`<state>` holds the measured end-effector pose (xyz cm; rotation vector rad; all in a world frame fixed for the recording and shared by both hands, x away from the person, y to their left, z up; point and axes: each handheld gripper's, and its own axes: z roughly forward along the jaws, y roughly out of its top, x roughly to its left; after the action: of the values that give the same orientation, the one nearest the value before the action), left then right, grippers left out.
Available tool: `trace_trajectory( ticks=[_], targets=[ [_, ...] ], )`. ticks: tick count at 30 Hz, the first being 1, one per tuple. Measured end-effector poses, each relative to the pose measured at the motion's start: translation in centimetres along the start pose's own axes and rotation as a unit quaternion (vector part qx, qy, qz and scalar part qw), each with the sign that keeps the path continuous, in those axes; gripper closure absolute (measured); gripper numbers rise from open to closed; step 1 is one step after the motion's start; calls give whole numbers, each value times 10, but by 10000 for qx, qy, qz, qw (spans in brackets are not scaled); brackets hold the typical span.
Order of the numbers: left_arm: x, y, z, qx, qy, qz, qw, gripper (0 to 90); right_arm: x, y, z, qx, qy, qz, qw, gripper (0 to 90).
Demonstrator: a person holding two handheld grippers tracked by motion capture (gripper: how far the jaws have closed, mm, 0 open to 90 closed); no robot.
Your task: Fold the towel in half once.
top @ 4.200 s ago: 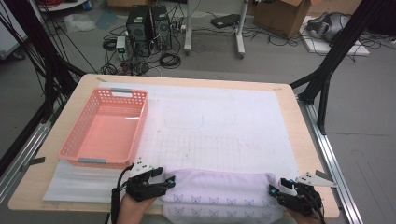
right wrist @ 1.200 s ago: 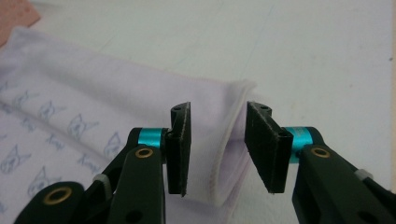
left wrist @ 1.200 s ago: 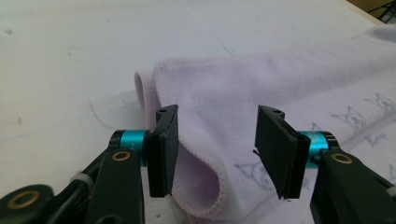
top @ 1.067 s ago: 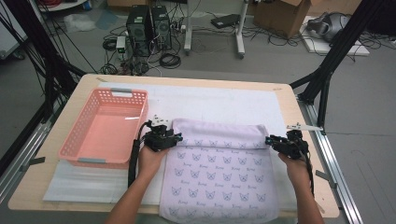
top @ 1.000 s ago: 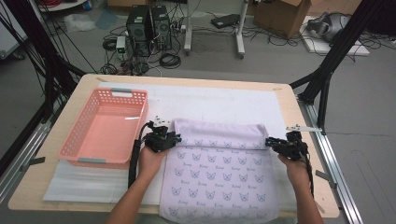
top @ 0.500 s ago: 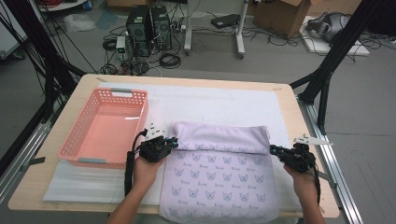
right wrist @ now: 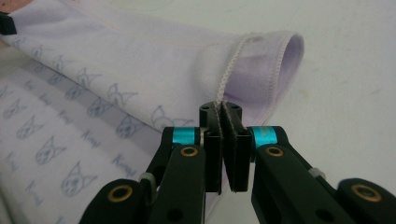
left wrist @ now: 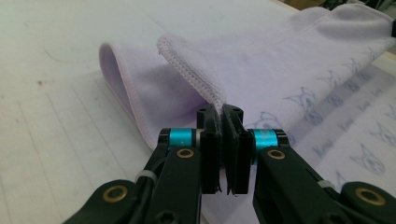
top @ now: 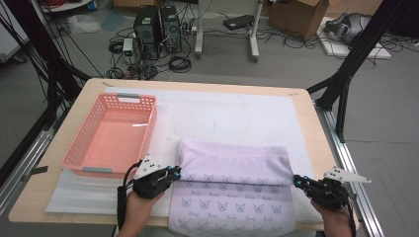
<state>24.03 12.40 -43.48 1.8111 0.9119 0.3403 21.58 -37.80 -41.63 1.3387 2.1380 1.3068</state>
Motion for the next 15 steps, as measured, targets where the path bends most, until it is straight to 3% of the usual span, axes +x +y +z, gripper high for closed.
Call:
trace_trajectory(
  ticks=[6, 9, 10, 11, 13, 15],
  targets=[
    [-8, -11, -11, 47, 41, -55, 10000, 853, 10, -12, -12, 62, 80, 20, 9999, 874],
    [-12, -15, -14, 102, 53, -82, 9999, 834, 14, -20, -12, 241, 106, 31, 9996, 874],
    [-12, -16, -15, 94, 70, -115, 9999, 799, 15, -23, -11, 325, 94, 35, 9994, 873],
    [-11, -17, -15, 67, 117, -200, 9997, 700, 16, -25, -11, 386, 67, 36, 9992, 861],
    [-8, -14, -16, -43, 204, -297, 9993, 552, 17, -25, -11, 381, -50, 56, 9992, 772],
    [-4, -7, -14, -135, 201, -404, 9989, 494, 18, -20, -12, 248, -133, 34, 9996, 704]
  ],
)
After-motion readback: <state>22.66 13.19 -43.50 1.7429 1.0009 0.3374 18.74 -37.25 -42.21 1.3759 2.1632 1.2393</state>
